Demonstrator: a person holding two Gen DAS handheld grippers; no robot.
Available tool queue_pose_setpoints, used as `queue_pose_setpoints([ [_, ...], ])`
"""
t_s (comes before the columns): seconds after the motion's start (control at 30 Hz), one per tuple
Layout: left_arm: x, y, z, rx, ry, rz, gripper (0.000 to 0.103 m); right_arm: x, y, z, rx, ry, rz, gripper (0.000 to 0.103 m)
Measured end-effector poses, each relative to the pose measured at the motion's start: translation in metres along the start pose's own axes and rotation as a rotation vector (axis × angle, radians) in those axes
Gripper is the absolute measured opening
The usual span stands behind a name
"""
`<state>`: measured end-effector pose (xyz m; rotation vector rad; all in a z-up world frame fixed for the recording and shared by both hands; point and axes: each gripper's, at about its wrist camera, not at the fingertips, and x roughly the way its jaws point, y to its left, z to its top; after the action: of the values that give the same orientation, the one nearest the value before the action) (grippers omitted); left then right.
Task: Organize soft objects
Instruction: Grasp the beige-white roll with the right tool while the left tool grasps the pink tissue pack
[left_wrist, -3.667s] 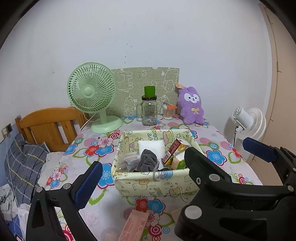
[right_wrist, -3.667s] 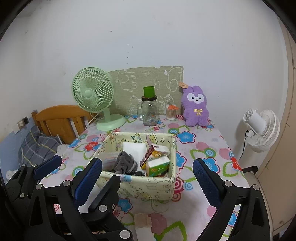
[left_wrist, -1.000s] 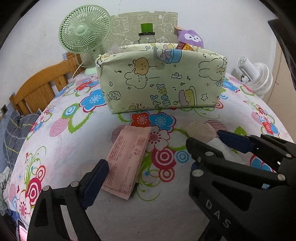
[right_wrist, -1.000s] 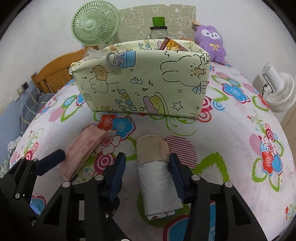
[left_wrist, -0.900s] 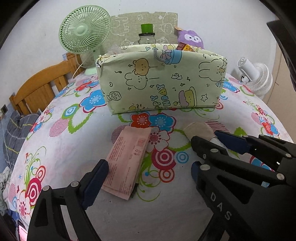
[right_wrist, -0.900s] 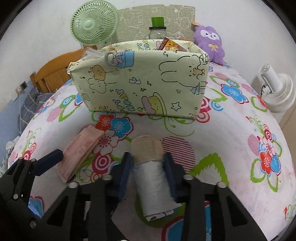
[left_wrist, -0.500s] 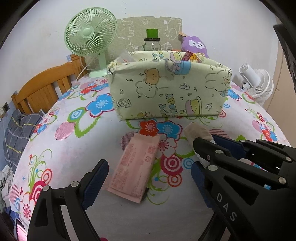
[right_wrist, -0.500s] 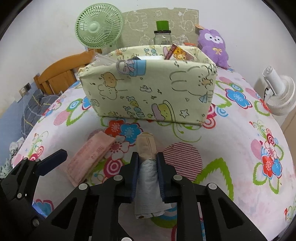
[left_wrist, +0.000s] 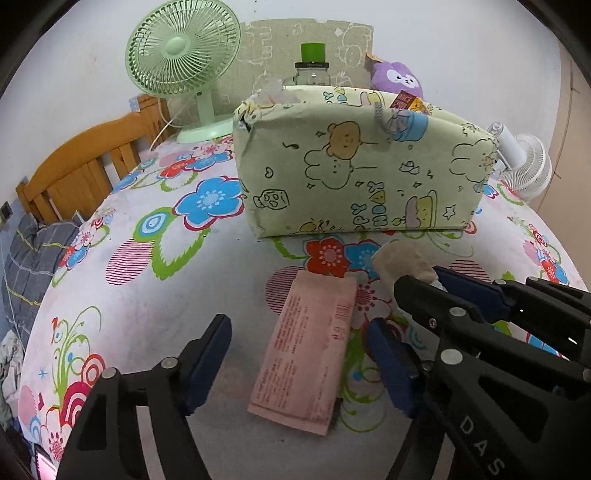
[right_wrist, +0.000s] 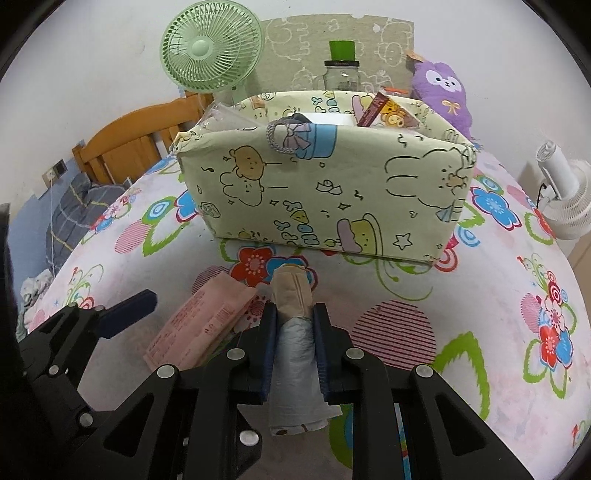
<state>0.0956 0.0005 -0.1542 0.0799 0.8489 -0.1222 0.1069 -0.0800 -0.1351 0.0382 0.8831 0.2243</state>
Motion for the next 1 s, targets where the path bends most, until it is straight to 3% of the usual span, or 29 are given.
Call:
queue_pose_setpoints([
  [0.1,0.001,0.001,0.0,-0.003,-0.001,-0.02,0.071,0.002,0.001,0.002,-0.002,0.003,0.001,0.022],
  [0.3,0.001,0.002,0.003,-0.012,0.005,-0.063,0.044,0.007,0.002,0.006,0.017,0.008,0.016,0.022],
  [1.0,-0.019,-0.019,0.004,-0.026,-0.021,-0.063,0.04,-0.015,-0.019,0.001,0.07,-0.024,0.011,0.022],
])
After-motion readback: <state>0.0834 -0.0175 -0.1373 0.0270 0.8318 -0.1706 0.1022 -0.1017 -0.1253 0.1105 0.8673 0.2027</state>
